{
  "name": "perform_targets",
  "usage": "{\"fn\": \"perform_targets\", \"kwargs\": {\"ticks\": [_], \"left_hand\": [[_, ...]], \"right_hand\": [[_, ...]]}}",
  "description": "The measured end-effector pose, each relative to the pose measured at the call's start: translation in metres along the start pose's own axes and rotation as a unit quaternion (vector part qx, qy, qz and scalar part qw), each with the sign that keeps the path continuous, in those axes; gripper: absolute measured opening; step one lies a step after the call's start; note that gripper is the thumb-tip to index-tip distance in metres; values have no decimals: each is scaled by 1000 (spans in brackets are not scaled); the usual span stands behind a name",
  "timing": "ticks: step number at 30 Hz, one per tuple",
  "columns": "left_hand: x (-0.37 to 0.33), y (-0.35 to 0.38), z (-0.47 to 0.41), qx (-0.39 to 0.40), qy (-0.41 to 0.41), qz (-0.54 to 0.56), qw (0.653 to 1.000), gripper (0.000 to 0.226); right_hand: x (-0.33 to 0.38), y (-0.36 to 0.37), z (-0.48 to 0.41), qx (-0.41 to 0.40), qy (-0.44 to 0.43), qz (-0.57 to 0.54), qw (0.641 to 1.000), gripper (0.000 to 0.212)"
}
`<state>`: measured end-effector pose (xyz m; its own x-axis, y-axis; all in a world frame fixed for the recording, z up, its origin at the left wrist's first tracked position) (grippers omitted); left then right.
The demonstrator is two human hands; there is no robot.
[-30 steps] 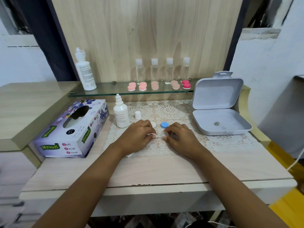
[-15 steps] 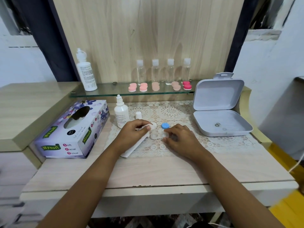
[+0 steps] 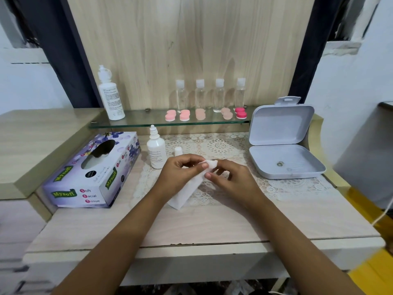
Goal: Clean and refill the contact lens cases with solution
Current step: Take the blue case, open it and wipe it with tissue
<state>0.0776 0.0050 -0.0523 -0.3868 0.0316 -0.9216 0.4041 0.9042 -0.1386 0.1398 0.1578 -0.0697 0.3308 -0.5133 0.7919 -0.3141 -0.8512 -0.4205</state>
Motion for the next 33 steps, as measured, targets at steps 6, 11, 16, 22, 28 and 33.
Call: {"fn": "perform_targets", "kwargs": {"ticks": [6,11,16,22,28,33], "left_hand": [[0,5,4,46,15,-22,999,17],[9,-7,4,84,-8,-128,988,18],[6,-5,2,34,3,-117,993,9],[2,-3,0,-2,-22,6,1000,7],[2,0,4,21,-30,27,999,14],[5,-7,1,-6,22,-32,999,18]], "right_hand": [[1,3,2,6,68,-167,984,10],[-1,-4,-4,-26,38,-110,993,24],[1,0,-1,-28,28,-91,995,21],[7,0,4,0,37,-91,995,36],[4,2,1,-28,11,-3,1000,16],[1,-5,-3,-62,68,12,996,11]]}}
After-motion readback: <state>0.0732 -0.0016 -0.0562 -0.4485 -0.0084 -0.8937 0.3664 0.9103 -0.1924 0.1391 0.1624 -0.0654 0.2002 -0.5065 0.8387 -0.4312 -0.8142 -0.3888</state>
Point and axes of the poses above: each hand's wrist, its own z-axis away from the middle knuckle, its own y-axis out of the palm, x = y × z, the point moved 1 cm from there along -z, towards the middle knuckle, and after that the axes turned 3 degrees about y, right-handed, at the moved point
